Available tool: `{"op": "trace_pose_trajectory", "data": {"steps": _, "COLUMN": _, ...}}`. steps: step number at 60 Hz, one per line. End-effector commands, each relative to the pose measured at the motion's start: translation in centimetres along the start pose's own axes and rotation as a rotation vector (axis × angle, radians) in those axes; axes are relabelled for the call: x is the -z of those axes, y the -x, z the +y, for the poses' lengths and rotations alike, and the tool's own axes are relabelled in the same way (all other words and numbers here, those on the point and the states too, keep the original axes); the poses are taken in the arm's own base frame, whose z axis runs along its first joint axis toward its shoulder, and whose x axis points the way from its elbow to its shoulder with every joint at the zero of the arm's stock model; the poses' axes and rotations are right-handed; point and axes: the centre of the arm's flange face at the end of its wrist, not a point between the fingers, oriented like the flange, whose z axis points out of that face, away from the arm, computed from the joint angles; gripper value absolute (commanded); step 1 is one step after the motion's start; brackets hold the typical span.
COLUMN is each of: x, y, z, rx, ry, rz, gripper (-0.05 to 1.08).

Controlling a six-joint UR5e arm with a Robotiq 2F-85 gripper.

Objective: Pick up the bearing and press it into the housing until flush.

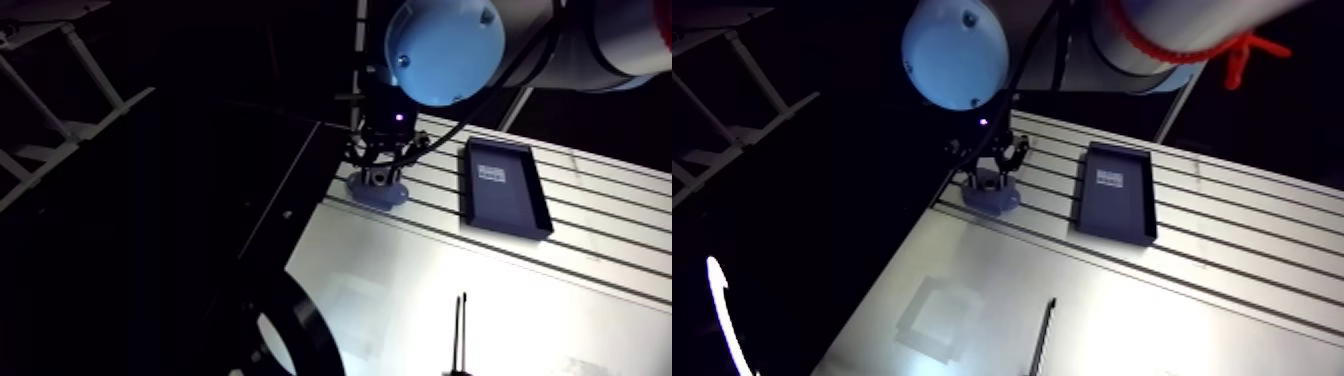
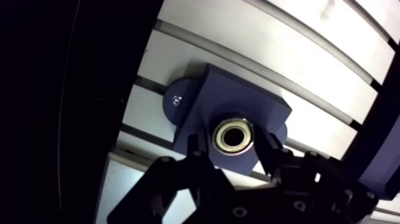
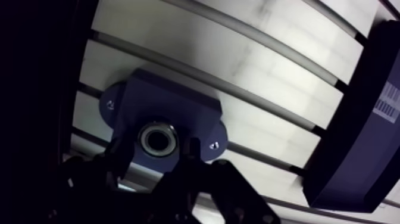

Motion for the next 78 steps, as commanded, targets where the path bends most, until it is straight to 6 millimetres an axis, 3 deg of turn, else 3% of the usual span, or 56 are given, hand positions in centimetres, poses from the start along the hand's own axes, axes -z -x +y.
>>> {"op": "trace_pose_trajectory", "data": {"steps": 1, "x": 0.1, "y": 0.1, "z": -0.1, "rx": 0.011, "ry": -0.001, "rz": 0.004, "gripper": 0.0}}
{"op": "trace_pose_trajectory", "data": {"steps": 22, "x": 1.5, "y": -0.6, "z": 0.2, "rx": 0.0, "ry": 0.004, "rz": 0.032, "gripper": 0.0}}
{"op": "trace_pose_trajectory", "data": {"steps": 38, "x": 4.4, "y": -2.0, "z": 0.4, "rx": -0.078, "ry": 0.005, "rz": -0.007, "gripper": 0.02}}
{"op": "trace_pose_trajectory", "data": {"steps": 42, "x": 4.6, "y": -2.3, "z": 0.5, "rx": -0.111, "ry": 0.01, "rz": -0.028, "gripper": 0.15}}
{"op": "trace_pose_trajectory", "data": {"steps": 43, "x": 4.7, "y": -2.3, "z": 0.6, "rx": -0.124, "ry": 0.013, "rz": -0.034, "gripper": 0.29}}
{"op": "trace_pose_trajectory", "data": {"steps": 44, "x": 4.7, "y": -2.3, "z": 0.6, "rx": -0.124, "ry": 0.013, "rz": -0.034, "gripper": 0.29}}
{"op": "trace_pose_trajectory", "data": {"steps": 45, "x": 4.8, "y": -2.4, "z": 0.6, "rx": -0.135, "ry": 0.016, "rz": -0.037, "gripper": 0.45}}
{"op": "trace_pose_trajectory", "data": {"steps": 46, "x": 4.8, "y": -2.4, "z": 0.6, "rx": -0.135, "ry": 0.016, "rz": -0.037, "gripper": 0.45}}
{"op": "trace_pose_trajectory", "data": {"steps": 48, "x": 5.0, "y": -2.4, "z": 0.9, "rx": -0.162, "ry": 0.032, "rz": -0.039, "gripper": 0.73}}
{"op": "trace_pose_trajectory", "data": {"steps": 49, "x": 5.0, "y": -2.4, "z": 0.9, "rx": -0.162, "ry": 0.032, "rz": -0.039, "gripper": 0.73}}
{"op": "trace_pose_trajectory", "data": {"steps": 50, "x": 5.0, "y": -2.4, "z": 1.0, "rx": -0.17, "ry": 0.044, "rz": -0.039, "gripper": 0.81}}
{"op": "trace_pose_trajectory", "data": {"steps": 52, "x": 4.9, "y": -2.3, "z": 1.0, "rx": -0.173, "ry": 0.053, "rz": -0.04, "gripper": 0.87}}
{"op": "trace_pose_trajectory", "data": {"steps": 59, "x": 4.7, "y": -2.4, "z": 1.1, "rx": -0.191, "ry": 0.061, "rz": -0.042, "gripper": 1.01}}
{"op": "trace_pose_trajectory", "data": {"steps": 78, "x": 3.5, "y": -2.4, "z": 0.9, "rx": -0.249, "ry": 0.037, "rz": -0.062, "gripper": 1.08}}
